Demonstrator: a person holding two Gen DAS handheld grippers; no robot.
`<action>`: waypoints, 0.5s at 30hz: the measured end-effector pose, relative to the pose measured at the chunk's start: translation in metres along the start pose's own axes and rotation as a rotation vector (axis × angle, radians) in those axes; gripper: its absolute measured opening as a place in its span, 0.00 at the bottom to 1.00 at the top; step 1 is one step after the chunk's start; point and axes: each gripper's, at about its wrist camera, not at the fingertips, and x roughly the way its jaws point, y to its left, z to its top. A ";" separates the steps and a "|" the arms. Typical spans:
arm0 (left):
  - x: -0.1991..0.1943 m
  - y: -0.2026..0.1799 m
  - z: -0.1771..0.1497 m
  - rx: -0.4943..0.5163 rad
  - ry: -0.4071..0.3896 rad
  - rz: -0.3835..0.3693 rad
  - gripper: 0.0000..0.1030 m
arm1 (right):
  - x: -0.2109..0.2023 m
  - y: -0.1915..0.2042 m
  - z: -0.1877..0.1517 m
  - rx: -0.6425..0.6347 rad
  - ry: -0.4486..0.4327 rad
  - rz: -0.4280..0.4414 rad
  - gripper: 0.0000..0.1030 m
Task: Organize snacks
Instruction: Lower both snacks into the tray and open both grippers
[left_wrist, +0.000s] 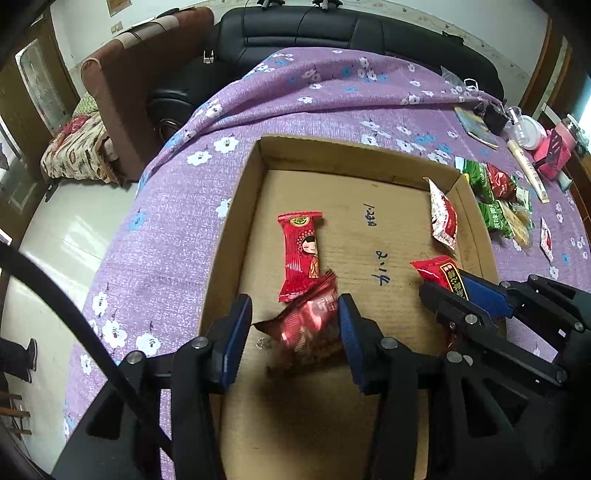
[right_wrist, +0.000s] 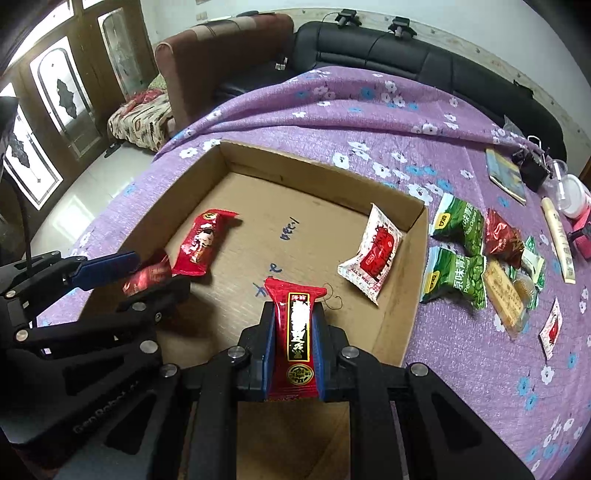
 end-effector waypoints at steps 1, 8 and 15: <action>0.000 0.000 0.000 0.002 0.002 0.000 0.49 | 0.000 0.000 0.000 0.001 0.000 -0.002 0.17; 0.002 -0.001 0.000 0.001 0.023 0.022 0.63 | -0.001 -0.006 0.000 0.016 -0.002 -0.015 0.18; 0.000 -0.003 -0.002 0.005 0.030 0.049 0.69 | -0.004 -0.010 -0.001 0.022 0.005 -0.034 0.20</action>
